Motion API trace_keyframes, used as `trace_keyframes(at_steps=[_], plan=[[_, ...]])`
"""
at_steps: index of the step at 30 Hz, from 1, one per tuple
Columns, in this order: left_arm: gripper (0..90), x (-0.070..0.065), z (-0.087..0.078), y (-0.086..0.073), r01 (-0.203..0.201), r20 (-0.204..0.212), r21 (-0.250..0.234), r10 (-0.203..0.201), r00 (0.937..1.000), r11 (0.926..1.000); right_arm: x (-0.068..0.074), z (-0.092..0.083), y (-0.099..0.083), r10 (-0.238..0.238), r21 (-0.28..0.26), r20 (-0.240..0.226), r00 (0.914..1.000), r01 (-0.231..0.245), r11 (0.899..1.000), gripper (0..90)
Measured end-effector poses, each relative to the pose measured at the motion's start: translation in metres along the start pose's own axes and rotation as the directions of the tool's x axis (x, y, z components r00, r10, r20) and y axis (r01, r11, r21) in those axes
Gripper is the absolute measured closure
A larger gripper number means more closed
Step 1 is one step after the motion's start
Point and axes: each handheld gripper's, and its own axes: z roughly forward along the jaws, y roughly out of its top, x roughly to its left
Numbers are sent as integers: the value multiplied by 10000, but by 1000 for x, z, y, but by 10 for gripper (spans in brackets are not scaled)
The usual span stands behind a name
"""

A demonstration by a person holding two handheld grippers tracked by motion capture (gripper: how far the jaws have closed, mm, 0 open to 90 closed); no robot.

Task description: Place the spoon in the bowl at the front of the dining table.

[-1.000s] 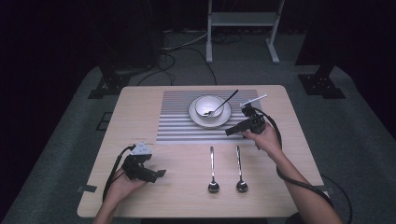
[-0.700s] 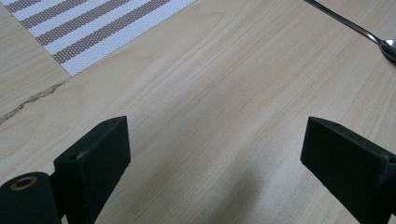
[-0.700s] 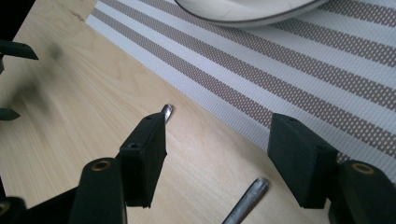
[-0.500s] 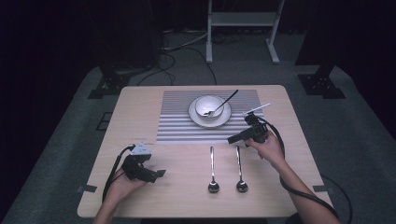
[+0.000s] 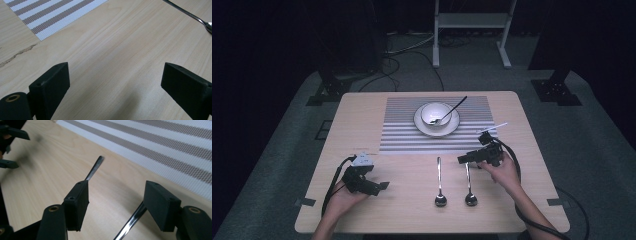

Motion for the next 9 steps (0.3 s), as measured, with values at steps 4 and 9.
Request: trace_keyframes(at_steps=[4, 9], plan=[[73, -1, 0, 0, -1, -5, -30, 1, 10000, 10000, 5, -1, -15, -113, -84, 107, 9999, 114, 9999, 339], [73, -1, -3, 0, -13, -64, -184, 12, 10000, 9998, 14, -6, -26, -296, -206, 27, 9996, 296, 9993, 332]])
